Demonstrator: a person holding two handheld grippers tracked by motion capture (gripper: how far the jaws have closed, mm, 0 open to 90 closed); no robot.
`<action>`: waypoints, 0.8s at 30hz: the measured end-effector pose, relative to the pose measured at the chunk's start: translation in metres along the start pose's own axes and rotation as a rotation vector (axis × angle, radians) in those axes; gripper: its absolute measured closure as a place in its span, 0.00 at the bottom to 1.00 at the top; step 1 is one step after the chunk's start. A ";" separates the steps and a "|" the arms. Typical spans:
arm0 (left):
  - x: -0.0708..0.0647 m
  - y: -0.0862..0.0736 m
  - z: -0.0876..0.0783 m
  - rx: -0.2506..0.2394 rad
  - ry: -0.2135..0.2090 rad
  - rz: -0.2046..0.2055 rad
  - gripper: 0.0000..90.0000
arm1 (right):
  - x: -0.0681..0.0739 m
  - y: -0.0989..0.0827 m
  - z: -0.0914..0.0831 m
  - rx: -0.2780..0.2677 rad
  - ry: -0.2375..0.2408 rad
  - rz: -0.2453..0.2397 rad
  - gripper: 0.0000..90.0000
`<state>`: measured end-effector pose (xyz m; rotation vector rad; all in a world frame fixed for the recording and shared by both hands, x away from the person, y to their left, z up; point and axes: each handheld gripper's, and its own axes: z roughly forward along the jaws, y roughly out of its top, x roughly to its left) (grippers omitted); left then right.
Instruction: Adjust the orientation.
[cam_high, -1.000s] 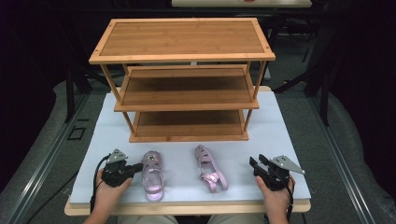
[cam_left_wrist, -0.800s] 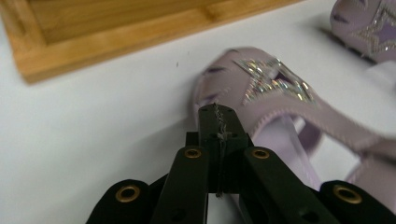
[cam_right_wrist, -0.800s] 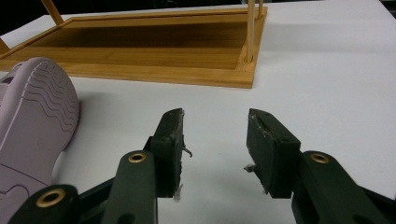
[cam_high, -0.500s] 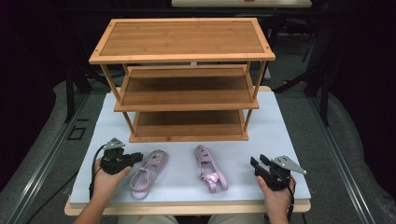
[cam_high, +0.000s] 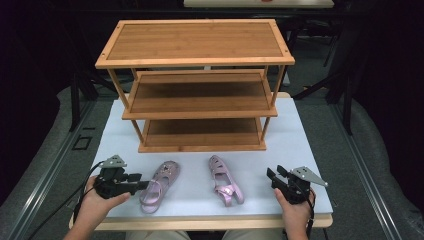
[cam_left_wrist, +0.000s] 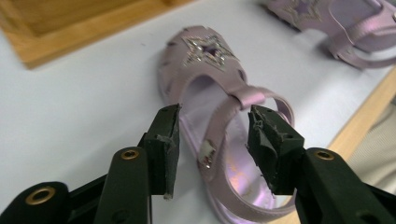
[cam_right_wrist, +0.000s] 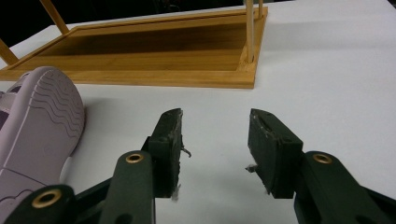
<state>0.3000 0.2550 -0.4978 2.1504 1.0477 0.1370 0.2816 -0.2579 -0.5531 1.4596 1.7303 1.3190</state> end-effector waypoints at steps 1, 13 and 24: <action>-0.001 0.000 0.003 0.028 0.016 0.015 0.66 | 0.000 0.000 0.000 0.009 0.000 0.000 0.60; -0.009 0.028 0.018 0.317 0.206 0.269 0.90 | -0.002 0.000 -0.001 0.014 0.007 0.017 0.60; 0.000 0.054 0.034 0.582 0.135 0.277 0.85 | -0.003 -0.001 0.002 0.015 0.022 0.032 0.60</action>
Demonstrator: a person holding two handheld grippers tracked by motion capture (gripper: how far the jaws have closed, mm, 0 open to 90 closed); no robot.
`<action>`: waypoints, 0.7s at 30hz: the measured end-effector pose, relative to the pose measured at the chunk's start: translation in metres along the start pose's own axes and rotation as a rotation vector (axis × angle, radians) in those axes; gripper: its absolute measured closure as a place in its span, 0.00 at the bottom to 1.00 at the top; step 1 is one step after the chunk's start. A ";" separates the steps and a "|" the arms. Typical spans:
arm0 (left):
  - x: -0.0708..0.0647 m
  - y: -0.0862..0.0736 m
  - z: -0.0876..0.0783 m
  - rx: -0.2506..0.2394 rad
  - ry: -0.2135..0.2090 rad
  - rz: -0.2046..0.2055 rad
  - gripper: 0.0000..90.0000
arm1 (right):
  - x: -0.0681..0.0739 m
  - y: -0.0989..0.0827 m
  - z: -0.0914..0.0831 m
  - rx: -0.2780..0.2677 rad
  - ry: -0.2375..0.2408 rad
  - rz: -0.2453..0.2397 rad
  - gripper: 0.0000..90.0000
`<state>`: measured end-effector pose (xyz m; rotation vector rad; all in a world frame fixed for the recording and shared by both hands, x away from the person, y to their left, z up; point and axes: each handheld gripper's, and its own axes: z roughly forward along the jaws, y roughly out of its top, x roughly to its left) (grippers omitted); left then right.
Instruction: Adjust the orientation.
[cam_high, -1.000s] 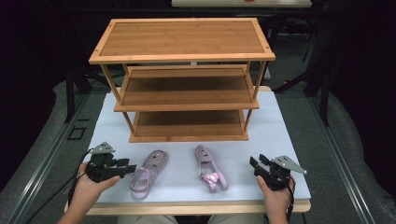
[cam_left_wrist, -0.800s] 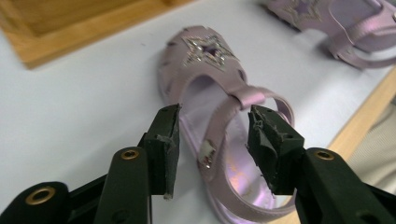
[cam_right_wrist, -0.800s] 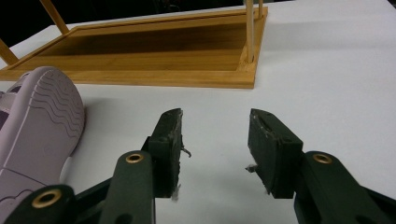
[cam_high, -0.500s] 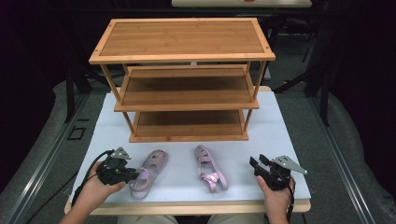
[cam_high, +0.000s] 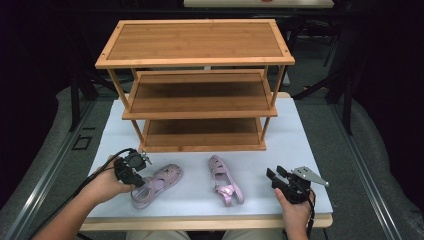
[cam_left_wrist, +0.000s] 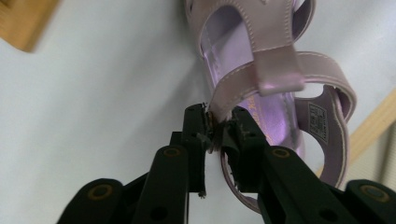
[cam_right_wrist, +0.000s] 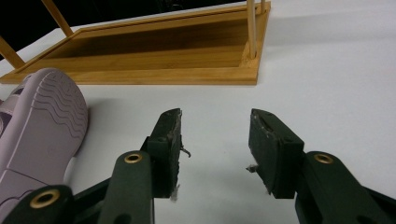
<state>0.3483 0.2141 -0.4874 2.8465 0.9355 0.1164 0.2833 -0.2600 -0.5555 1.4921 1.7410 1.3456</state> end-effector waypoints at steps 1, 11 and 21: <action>0.001 0.004 0.004 0.034 -0.007 0.001 0.85 | 0.000 0.000 0.000 0.000 0.001 0.000 0.60; 0.001 0.012 0.020 0.126 -0.001 0.015 0.86 | 0.000 0.001 -0.001 0.000 0.007 -0.002 0.60; 0.005 0.009 0.014 0.090 -0.019 -0.026 0.85 | 0.002 0.000 0.002 0.006 0.021 0.003 0.60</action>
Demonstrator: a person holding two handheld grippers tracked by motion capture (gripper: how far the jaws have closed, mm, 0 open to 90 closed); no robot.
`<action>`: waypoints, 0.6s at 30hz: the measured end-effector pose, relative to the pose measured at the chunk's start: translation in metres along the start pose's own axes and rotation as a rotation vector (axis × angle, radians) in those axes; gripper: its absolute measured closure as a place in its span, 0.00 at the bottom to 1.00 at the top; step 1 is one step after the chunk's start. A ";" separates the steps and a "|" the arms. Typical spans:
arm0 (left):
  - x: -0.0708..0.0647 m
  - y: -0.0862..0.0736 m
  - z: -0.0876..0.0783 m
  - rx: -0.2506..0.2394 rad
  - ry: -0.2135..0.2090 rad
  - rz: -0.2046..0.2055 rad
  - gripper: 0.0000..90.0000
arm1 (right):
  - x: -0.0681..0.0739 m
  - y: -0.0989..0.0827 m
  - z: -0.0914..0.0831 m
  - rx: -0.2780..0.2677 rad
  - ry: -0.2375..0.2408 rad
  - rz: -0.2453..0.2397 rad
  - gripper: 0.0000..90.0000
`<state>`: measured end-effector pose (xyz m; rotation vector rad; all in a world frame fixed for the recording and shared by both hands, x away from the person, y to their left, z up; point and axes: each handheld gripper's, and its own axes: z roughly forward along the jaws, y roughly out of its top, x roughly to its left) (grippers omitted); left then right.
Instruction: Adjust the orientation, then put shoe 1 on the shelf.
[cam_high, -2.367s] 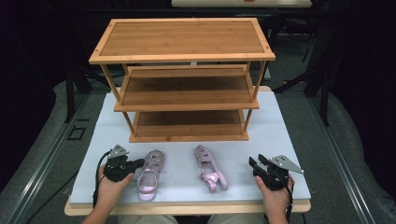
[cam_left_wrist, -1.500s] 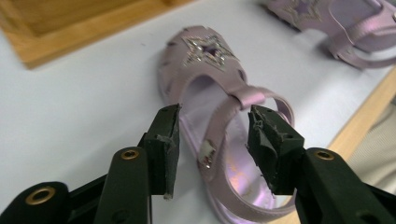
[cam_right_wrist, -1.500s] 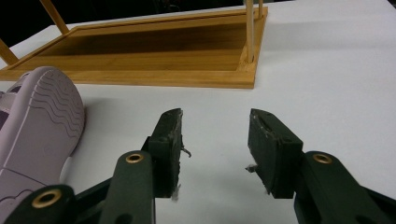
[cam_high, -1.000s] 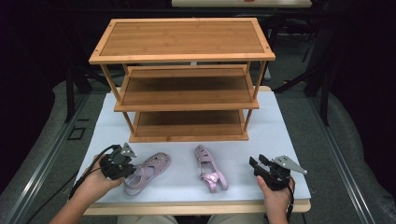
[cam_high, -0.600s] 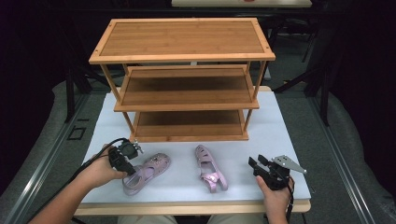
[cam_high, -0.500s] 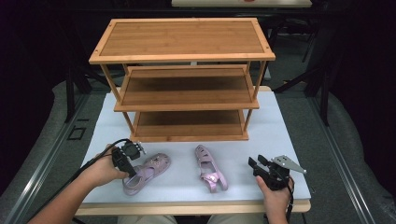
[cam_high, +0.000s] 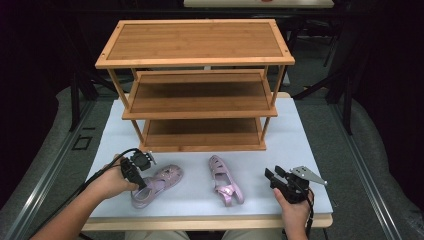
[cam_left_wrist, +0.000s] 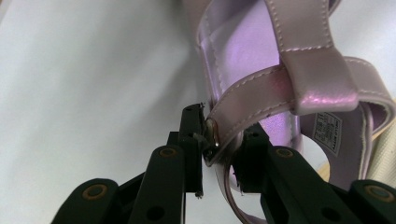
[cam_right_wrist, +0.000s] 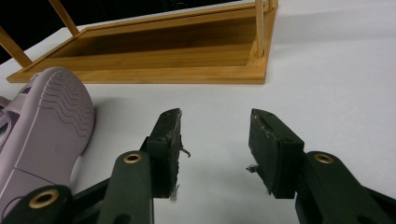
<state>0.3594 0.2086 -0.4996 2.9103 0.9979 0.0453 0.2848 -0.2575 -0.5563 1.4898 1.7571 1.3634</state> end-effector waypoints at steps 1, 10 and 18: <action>0.001 0.000 0.000 -0.005 -0.003 -0.005 0.85 | 0.000 0.000 0.000 0.000 0.001 -0.002 0.60; 0.006 0.000 0.002 0.004 0.015 -0.011 0.89 | 0.000 0.000 0.001 0.000 0.001 -0.002 0.60; 0.007 0.000 0.003 -0.001 0.003 -0.018 0.91 | -0.002 -0.001 0.001 0.003 0.008 0.019 0.60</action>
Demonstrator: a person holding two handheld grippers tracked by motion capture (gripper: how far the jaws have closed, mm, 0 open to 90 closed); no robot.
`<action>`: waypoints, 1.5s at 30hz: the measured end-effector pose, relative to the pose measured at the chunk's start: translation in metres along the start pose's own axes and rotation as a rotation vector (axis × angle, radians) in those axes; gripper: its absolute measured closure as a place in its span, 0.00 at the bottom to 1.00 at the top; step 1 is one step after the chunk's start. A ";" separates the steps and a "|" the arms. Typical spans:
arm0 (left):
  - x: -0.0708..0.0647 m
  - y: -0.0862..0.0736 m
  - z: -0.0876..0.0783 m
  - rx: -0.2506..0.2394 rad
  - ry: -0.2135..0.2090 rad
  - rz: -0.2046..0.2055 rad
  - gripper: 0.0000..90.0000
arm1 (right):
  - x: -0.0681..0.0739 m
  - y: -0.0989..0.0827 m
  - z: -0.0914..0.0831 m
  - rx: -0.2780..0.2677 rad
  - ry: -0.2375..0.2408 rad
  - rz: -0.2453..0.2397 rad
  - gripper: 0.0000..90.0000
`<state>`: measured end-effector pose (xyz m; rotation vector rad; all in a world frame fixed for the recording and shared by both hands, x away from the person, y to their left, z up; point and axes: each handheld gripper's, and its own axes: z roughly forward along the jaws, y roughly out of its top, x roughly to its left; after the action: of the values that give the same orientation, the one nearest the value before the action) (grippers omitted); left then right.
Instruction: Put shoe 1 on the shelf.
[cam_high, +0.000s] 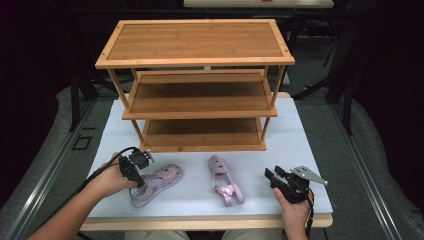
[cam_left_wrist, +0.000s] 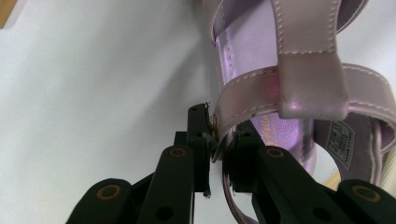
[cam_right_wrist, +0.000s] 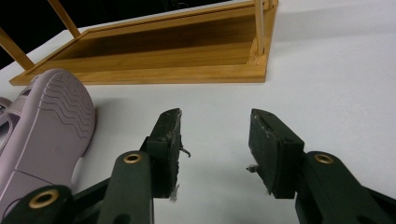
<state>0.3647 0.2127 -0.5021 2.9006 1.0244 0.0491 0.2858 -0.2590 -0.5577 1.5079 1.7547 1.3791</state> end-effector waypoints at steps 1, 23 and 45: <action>0.000 0.000 0.000 0.002 0.004 0.006 0.91 | 0.000 0.000 0.000 -0.002 0.002 0.004 0.60; 0.001 -0.012 -0.001 -0.094 -0.030 -0.016 0.92 | -0.002 0.000 -0.001 0.003 -0.001 0.012 0.60; -0.013 -0.073 -0.045 -0.948 -0.050 -0.331 0.92 | -0.004 -0.001 -0.001 -0.009 0.000 0.046 0.60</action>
<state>0.3069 0.2637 -0.4630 1.8619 1.0626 0.3372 0.2861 -0.2632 -0.5596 1.5525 1.7218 1.4076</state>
